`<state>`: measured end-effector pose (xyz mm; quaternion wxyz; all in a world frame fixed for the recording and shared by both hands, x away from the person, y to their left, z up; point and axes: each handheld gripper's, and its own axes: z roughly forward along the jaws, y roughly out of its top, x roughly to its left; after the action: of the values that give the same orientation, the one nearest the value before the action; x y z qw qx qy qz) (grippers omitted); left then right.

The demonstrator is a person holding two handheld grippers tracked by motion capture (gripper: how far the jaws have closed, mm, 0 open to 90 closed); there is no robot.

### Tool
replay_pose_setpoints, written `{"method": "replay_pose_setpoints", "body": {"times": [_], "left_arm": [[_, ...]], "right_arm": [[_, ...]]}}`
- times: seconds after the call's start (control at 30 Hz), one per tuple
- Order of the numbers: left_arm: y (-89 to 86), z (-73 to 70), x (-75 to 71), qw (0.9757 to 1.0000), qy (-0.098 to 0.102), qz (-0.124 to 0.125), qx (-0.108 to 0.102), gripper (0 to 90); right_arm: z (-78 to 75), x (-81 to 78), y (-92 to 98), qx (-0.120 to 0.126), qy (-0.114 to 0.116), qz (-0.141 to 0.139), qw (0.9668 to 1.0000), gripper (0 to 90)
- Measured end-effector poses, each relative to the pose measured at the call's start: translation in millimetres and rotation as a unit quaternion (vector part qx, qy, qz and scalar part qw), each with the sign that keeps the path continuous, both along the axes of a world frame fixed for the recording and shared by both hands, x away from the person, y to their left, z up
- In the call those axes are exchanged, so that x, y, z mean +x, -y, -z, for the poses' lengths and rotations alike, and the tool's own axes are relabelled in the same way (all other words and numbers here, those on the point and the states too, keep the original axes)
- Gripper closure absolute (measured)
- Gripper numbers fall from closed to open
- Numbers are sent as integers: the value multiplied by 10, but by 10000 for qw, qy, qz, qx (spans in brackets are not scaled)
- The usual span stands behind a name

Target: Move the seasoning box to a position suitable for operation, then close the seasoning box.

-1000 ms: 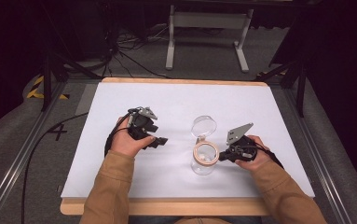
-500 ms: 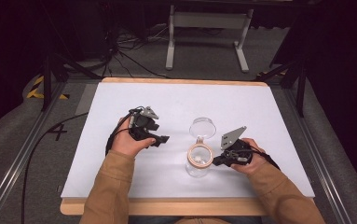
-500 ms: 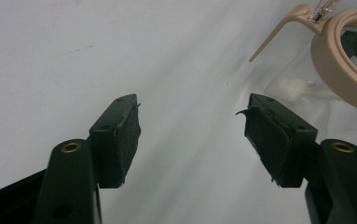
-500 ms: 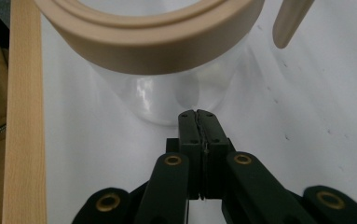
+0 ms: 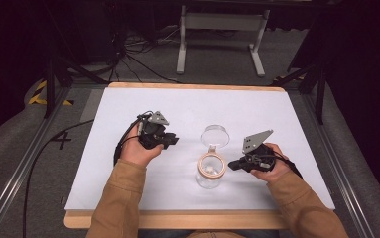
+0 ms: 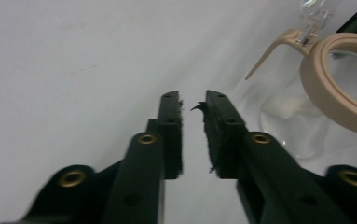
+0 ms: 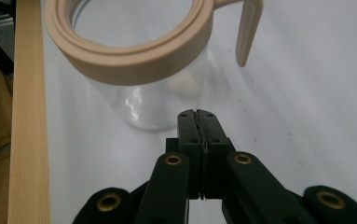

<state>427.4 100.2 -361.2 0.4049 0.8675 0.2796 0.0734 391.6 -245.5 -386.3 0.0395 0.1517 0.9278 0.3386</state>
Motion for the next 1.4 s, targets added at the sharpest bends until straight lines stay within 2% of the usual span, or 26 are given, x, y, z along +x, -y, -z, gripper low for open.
{"method": "replay_pose_setpoints", "body": {"times": [0.07,0.1,0.13,0.2,0.27,0.33,0.37,0.4,0.57,0.63,0.67,0.8,0.87,1.0,1.03,1.1,1.13,1.2,1.33,1.4], "left_arm": [[14,-16,3,9998,-27,55,-171,886],[25,-21,11,9996,-21,39,-289,897],[25,-21,11,9996,-21,39,-289,898],[54,-30,21,9989,-98,26,-452,898],[82,-38,25,9988,-125,32,-480,898],[129,-42,23,9988,-52,22,-490,898],[156,-42,23,9987,-13,64,-500,898],[185,-44,22,9986,12,92,-526,898],[299,-60,35,9959,61,273,-855,898],[324,-58,44,9942,63,251,-1040,898],[329,-61,50,9940,3,237,-1071,895],[381,-34,76,9933,-16,102,-1155,880],[422,-26,81,9930,15,124,-1178,880],[480,-45,72,9920,79,218,-1240,883],[501,-39,75,9910,132,253,-1311,879],[519,-54,69,9914,122,285,-1271,870],[528,-53,70,9907,163,312,-1313,867],[526,-65,60,9910,134,323,-1290,869],[523,-68,53,9898,147,361,-1368,866],[519,-77,50,9904,153,397,-1315,866]], "right_arm": [[-53,-12,26,100,53,90,9999,900],[-88,-20,43,196,88,162,9996,900],[-127,-33,60,283,107,246,9992,900],[-154,-44,72,359,115,292,9989,900],[-205,-70,91,500,166,346,9980,900],[-254,-117,92,641,202,377,9970,900],[-296,-164,82,805,256,345,9958,900],[-296,-164,82,805,256,345,9958,900],[-333,-268,14,1271,402,231,9908,900],[-316,-290,-15,1382,467,252,9890,900],[-306,-295,-27,1440,505,270,9879,900],[-270,-308,-55,1733,437,391,9831,900],[-253,-312,-61,1795,395,451,9819,900],[-224,-313,-68,1743,395,658,9817,900],[-215,-312,-66,1738,389,735,9813,900],[-204,-308,-55,1750,376,842,9802,900],[-200,-305,-46,1782,356,895,9793,900],[-200,-299,-39,1822,353,914,9784,900],[-210,-305,-57,1864,364,866,9780,900],[-212,-307,-63,1873,388,845,9779,900]]}}
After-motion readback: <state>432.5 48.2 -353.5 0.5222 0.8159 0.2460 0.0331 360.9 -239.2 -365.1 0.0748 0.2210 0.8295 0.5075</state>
